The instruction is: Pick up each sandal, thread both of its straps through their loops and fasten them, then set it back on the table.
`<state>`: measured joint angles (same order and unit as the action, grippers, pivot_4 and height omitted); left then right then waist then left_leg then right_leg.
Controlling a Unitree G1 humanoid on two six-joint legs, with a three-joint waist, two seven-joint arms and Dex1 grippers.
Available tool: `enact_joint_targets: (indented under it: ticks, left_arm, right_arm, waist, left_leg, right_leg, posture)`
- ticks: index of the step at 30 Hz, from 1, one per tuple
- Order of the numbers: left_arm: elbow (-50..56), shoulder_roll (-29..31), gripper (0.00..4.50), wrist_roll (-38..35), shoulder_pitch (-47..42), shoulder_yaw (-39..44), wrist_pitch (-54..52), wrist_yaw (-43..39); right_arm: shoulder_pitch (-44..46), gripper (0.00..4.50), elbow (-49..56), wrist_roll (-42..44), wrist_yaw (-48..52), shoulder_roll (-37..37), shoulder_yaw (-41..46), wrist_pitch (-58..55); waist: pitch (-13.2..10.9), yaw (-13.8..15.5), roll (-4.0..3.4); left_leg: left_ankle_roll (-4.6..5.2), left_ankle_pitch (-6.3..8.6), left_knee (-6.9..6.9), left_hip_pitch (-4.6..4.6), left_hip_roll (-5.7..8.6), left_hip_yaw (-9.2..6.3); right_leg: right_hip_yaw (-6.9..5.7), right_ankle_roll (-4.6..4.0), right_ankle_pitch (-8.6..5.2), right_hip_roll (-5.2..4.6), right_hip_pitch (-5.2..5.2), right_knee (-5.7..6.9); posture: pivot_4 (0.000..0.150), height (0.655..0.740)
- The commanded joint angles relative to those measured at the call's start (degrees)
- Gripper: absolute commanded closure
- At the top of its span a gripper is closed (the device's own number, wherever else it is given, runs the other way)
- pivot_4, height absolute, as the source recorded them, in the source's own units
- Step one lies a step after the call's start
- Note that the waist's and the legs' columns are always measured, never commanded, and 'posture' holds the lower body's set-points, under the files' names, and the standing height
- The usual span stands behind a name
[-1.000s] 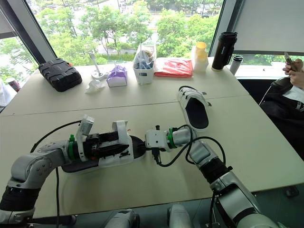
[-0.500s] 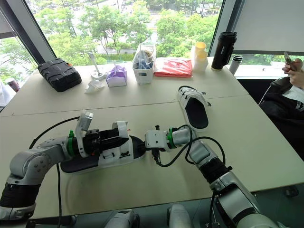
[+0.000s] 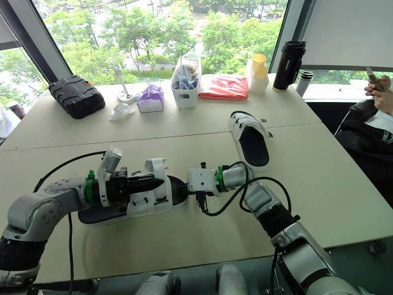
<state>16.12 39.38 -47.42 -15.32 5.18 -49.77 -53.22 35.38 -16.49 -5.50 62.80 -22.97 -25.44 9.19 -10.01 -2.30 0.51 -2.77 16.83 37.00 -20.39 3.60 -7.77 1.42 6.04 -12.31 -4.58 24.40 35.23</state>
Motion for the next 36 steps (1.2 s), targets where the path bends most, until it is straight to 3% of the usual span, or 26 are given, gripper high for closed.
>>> enact_joint_targets:
  ticks: [1, 25, 28, 36]
  left_arm:
    - [1.98, 1.12, 4.11, -0.08, -0.19, 1.66, 0.88, -0.06]
    - [4.03, -1.11, 4.11, 1.45, -1.60, -2.74, 0.23, 3.38]
    - [3.69, -1.49, 4.31, 1.74, -1.99, -2.80, 0.36, 3.83]
    - [3.66, -2.05, 4.31, -0.09, -2.26, -0.65, -0.86, 4.99]
  right_arm:
    - [0.21, 4.50, -0.61, -1.01, -0.09, 0.10, -0.54, -0.05]
    - [0.02, 4.50, -0.51, -1.08, -0.60, 0.37, -0.52, -0.31]
    - [0.00, 4.50, -0.49, -1.09, -0.65, 0.38, -0.55, -0.33]
    - [0.02, 4.50, -0.58, -1.04, -0.64, 0.33, -0.53, -0.32]
  waist:
    - [0.00, 0.00, 0.00]
    - [0.00, -0.02, 0.00]
    - [0.00, -0.06, 0.00]
    - [0.00, -0.05, 0.00]
  left_leg:
    - [0.00, 0.00, 0.00, 0.00, 0.00, 0.00]
    - [0.00, 0.00, 0.00, 0.00, 0.00, 0.00]
    - [0.00, 0.00, 0.00, 0.00, 0.00, 0.01]
    - [0.00, 0.00, 0.00, 0.00, 0.00, 0.00]
  right_leg:
    - [0.00, 0.00, 0.00, 0.00, 0.00, 0.00]
    - [0.00, 0.00, 0.00, 0.00, 0.00, 0.00]
    - [0.00, 0.00, 0.00, 0.00, 0.00, 0.00]
    - [0.00, 0.00, 0.00, 0.00, 0.00, 0.00]
  posture:
    - [0.150, 0.7400]
    - [0.150, 0.7400]
    - [0.150, 0.7400]
    - [0.150, 0.7400]
